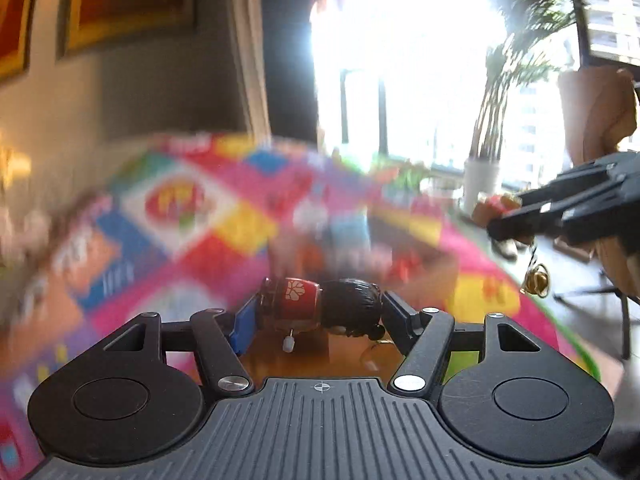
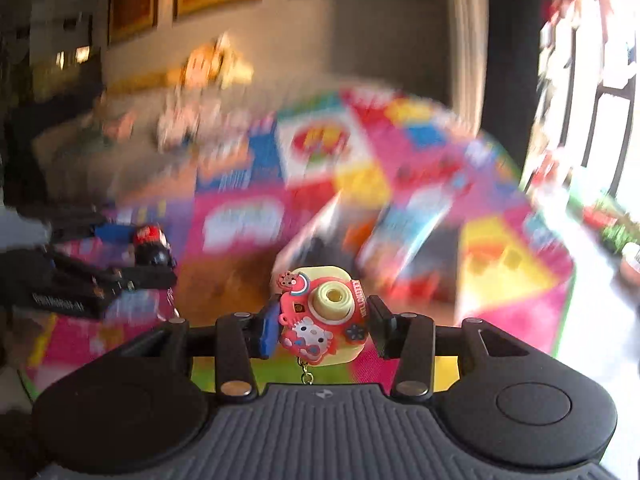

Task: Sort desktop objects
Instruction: 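Lower both toys into the white box and open both tools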

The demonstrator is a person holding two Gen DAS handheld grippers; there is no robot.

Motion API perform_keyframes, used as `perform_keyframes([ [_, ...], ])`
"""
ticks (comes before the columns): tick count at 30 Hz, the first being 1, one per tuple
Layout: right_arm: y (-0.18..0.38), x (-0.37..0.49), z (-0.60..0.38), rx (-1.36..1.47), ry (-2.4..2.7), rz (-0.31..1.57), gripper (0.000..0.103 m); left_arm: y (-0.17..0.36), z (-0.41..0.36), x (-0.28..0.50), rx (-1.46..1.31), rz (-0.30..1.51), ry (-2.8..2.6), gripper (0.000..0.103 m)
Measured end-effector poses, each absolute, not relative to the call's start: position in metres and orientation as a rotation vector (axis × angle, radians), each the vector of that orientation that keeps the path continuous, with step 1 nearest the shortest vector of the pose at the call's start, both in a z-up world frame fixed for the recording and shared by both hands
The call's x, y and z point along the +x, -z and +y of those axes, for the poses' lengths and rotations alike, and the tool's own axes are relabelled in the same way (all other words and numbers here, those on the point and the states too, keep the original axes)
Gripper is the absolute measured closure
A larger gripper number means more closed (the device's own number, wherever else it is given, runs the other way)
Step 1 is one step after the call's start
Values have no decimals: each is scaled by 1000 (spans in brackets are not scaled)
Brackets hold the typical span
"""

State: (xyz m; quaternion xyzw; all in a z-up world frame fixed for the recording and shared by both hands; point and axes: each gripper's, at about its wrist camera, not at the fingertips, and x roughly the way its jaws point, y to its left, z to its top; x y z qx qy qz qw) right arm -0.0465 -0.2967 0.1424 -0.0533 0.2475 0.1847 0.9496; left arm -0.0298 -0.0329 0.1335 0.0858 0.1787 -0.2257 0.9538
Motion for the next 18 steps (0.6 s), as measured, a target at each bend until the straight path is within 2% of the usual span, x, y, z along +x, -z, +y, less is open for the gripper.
perform_keyframes([
  [3, -174, -43, -308, -92, -337, 403, 59, -145, -47, -7, 175, 313, 457, 33],
  [7, -186, -17, -315, -98, -300, 358, 59, -142, -61, 37, 152, 361, 457, 33],
  [13, -175, 69, -317, -89, -227, 370, 59, -120, -72, 81, 147, 471, 442, 33],
  [18, -145, 127, -331, 9, -199, 467, 49, -107, -70, 95, 160, 508, 441, 33],
])
